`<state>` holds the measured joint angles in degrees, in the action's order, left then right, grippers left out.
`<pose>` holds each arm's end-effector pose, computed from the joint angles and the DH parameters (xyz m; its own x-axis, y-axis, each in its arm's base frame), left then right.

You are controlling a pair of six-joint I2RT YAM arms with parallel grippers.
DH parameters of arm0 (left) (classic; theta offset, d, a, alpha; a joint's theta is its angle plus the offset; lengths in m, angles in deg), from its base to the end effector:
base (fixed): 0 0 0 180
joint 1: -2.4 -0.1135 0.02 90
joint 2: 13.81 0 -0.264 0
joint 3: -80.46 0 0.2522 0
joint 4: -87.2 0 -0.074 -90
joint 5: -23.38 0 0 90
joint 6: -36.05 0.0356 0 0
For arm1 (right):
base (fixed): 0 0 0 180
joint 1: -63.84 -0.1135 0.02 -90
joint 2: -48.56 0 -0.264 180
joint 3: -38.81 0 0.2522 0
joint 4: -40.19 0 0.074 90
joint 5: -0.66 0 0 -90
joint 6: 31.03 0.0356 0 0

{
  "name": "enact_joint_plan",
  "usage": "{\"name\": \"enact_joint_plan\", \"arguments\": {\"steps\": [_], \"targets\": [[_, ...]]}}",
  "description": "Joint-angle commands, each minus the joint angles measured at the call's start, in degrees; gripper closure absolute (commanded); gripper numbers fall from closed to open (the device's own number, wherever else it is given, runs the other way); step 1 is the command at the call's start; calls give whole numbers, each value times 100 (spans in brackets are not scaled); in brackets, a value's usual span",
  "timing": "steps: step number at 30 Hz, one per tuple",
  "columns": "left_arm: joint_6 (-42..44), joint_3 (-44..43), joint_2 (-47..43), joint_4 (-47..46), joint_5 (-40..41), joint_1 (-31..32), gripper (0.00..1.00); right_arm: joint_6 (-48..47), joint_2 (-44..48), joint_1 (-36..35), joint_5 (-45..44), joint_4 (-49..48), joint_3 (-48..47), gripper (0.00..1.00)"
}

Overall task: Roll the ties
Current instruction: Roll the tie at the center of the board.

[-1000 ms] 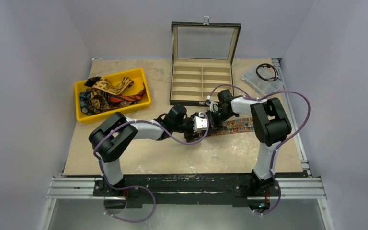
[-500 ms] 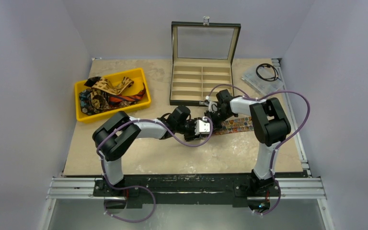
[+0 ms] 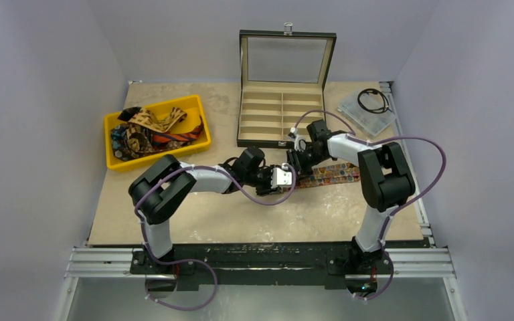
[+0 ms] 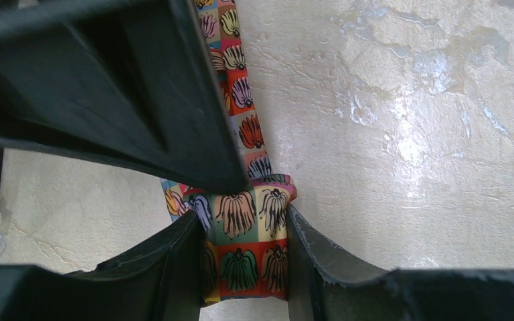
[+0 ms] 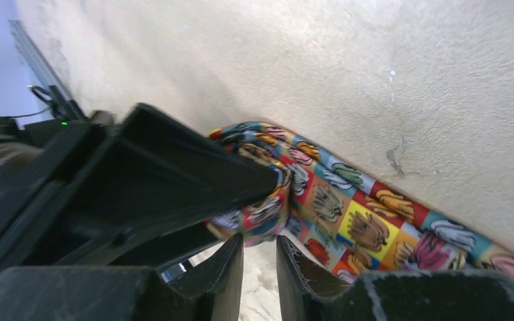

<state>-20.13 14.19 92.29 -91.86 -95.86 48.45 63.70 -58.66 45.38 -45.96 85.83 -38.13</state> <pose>0.2418 -0.2759 0.1370 0.1160 0.5794 -0.8067 0.9875 0.0202 0.1565 0.3150 0.1309 0.1416 -0.9490 -0.2536 -0.1875 -0.3114 0.6597 0.6840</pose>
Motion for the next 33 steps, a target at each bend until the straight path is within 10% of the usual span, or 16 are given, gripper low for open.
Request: {"name": "enact_joint_plan", "arguments": {"steps": [1, 22, 33], "targets": [[63, 297, 235, 670, -39, -106, 92, 9, 494, 233, 462, -155, -86, 74], [-1853, 486, -556, -161, -313, -653, 91, 6, -644, 229, -1263, -312, 184, 83], [-1285, 394, -180, 805, 351, -619, 89, 8, -10, 27, -815, -357, 584, 78]]}}
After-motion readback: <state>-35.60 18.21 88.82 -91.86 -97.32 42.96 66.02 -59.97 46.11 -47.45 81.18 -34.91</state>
